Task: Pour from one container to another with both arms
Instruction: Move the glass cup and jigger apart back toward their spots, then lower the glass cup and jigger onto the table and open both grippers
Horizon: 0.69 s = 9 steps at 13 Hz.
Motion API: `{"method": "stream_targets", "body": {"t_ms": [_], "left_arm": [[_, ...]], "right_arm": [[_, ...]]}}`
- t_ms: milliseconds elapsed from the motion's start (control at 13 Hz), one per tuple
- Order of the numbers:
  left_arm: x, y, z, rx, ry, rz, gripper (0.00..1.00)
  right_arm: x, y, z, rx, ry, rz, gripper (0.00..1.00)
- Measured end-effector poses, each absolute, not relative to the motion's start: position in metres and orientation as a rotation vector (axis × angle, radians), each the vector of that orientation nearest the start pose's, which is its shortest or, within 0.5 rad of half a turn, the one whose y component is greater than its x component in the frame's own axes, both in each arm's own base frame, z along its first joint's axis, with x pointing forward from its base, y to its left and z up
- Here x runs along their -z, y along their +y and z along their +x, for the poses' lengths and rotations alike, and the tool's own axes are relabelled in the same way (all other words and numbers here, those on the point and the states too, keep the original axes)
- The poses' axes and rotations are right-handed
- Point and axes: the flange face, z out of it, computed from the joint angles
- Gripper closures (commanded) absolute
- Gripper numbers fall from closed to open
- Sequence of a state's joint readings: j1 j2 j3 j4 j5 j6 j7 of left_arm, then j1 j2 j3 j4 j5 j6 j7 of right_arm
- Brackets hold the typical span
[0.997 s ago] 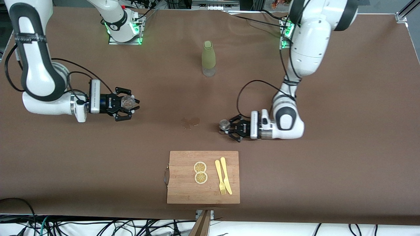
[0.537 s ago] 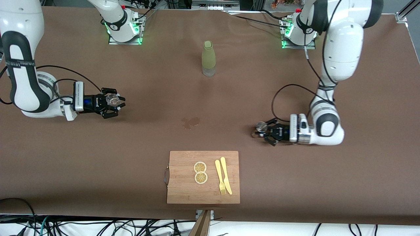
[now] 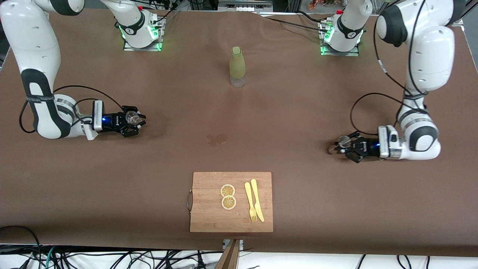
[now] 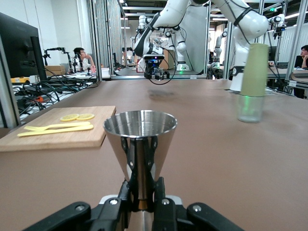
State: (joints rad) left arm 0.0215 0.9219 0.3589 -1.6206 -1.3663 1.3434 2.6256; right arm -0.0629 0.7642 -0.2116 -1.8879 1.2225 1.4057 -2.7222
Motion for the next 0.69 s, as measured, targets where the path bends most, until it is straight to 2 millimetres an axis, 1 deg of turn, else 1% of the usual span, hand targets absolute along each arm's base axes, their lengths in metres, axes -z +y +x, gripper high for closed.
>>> {"method": "stream_targets", "body": {"t_ms": [230, 307, 460, 690], "left_arm": [[-0.113, 0.146, 0.580, -1.094, -1.406, 1.316, 1.00], [-0.112, 0.161, 0.573, -1.105, -1.400, 1.318, 1.00], [-0.104, 0.184, 0.559, -1.124, -1.387, 1.326, 1.00], [-0.088, 0.214, 0.537, -1.112, -1.359, 1.360, 1.00]], "right_arm": [[-0.092, -0.034, 0.536, 1.016, -1.371, -1.199, 0.73], [-0.086, -0.035, 0.535, 1.017, -1.361, -1.204, 0.73], [-0.076, -0.036, 0.532, 1.017, -1.352, -1.209, 0.73], [-0.066, -0.038, 0.535, 1.014, -1.357, -1.218, 0.72]]}}
